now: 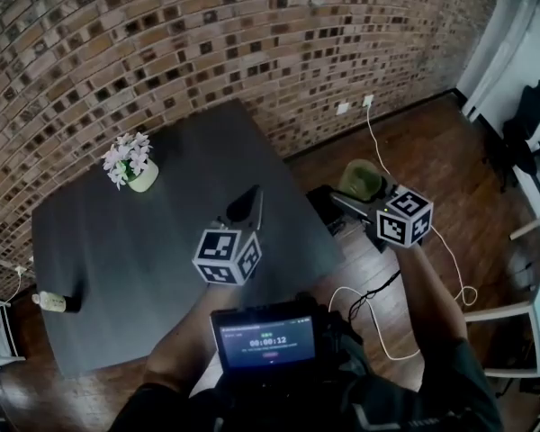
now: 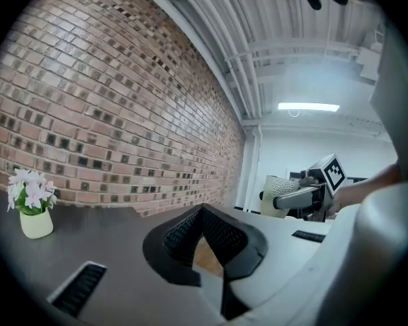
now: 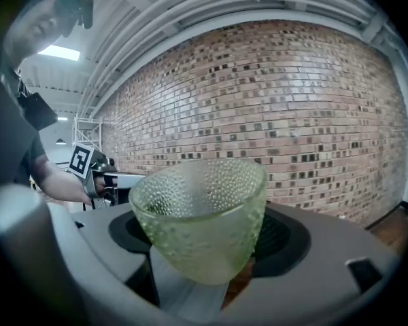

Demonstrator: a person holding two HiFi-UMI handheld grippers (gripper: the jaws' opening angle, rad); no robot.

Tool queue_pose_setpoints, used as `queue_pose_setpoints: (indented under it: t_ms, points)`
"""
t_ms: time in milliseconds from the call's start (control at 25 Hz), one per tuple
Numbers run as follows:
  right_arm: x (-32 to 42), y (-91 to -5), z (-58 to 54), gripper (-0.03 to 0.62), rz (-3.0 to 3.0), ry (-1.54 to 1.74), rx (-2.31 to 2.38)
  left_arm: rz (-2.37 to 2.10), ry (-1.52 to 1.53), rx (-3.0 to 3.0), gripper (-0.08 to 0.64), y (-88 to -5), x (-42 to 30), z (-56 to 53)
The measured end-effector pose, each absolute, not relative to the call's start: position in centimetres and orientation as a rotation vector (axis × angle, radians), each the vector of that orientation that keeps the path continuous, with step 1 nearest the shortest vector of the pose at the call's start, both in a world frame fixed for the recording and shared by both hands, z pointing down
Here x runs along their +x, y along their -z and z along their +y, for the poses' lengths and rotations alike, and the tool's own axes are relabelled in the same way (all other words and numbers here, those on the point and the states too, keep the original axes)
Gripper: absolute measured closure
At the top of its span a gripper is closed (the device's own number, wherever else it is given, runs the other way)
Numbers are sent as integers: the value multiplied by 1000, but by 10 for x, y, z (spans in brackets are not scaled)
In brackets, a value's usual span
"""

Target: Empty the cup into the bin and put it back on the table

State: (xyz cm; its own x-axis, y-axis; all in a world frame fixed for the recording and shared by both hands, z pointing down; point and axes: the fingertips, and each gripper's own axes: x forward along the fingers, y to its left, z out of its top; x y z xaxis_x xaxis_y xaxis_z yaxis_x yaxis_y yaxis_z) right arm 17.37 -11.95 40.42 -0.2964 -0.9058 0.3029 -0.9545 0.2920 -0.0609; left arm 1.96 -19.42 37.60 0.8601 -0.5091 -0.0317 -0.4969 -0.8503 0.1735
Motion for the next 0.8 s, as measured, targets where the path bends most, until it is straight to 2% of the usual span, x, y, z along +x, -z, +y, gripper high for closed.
queue_pose_setpoints:
  t_ms: [800]
  points:
    - [360,-440,-198,190,-2281,-395,1566,-1059,42,2821,568,-387,122,-251]
